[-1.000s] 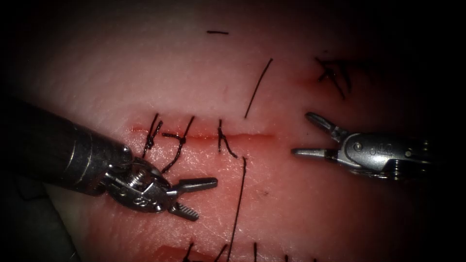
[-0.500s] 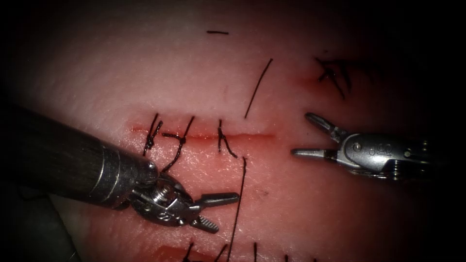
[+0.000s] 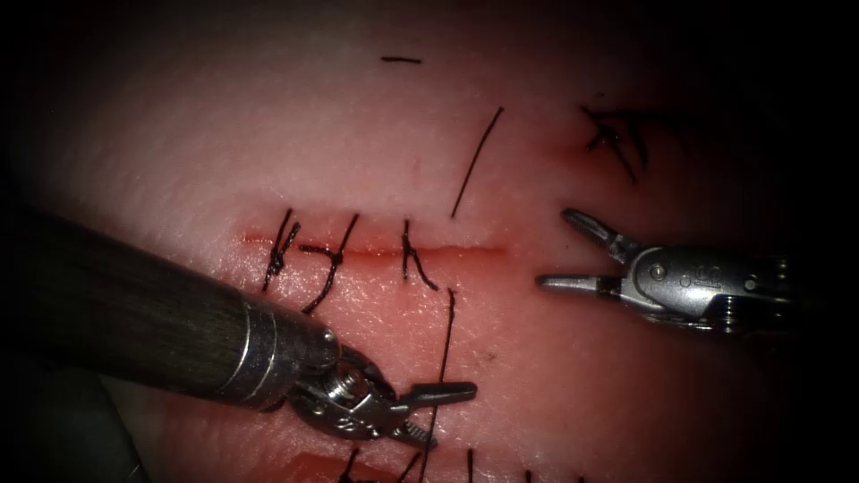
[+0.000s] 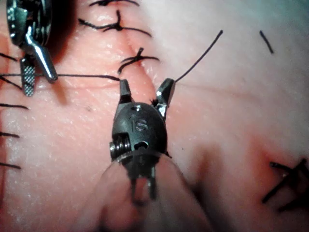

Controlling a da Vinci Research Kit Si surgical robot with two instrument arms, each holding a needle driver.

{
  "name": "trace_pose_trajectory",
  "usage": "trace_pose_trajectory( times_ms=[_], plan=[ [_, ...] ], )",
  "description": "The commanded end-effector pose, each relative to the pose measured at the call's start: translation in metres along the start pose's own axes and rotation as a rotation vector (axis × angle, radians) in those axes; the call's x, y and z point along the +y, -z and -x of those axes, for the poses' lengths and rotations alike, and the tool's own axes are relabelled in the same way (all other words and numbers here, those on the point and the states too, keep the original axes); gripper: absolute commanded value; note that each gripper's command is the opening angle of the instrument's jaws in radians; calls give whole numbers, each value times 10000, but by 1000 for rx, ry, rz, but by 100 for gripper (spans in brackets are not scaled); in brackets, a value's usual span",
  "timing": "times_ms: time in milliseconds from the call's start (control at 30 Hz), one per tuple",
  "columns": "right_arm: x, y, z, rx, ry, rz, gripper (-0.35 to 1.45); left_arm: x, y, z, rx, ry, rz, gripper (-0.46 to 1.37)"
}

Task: Wound Closure
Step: Grab the suture with the left gripper

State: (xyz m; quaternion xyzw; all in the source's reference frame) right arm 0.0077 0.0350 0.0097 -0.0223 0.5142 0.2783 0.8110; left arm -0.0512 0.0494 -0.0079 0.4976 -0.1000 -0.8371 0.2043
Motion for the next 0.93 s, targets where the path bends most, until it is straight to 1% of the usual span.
trace_pose_trajectory(
  times_ms=[33, 100, 133, 167, 200, 233, 333, 933],
  plan=[
    [0, 0, 0, 0, 0, -2, 106, 0, -1, 0, 4, 0, -1, 58],
    [0, 0, 0, 0, 0, -2, 107, 0, -1, -1, 7, -2, 0, 50],
    [0, 0, 0, 0, 0, -2, 107, 0, 0, 0, 9, -3, 0, 29],
    [0, 0, 0, 0, 0, -2, 107, 0, 0, 0, 10, -3, 1, 23],
    [0, 0, 0, 0, 0, -2, 107, 1, 2, 0, 11, -4, 7, -11],
    [0, 0, 0, 0, 0, -2, 106, 1, 3, 1, 11, -4, 14, -35],
    [0, 0, 0, 0, 0, -2, 106, 2, 6, 2, 12, -11, 27, -35],
    [0, 0, 0, 0, 0, -2, 106, 0, 7, 3, 14, -10, 40, -35]
  ],
)
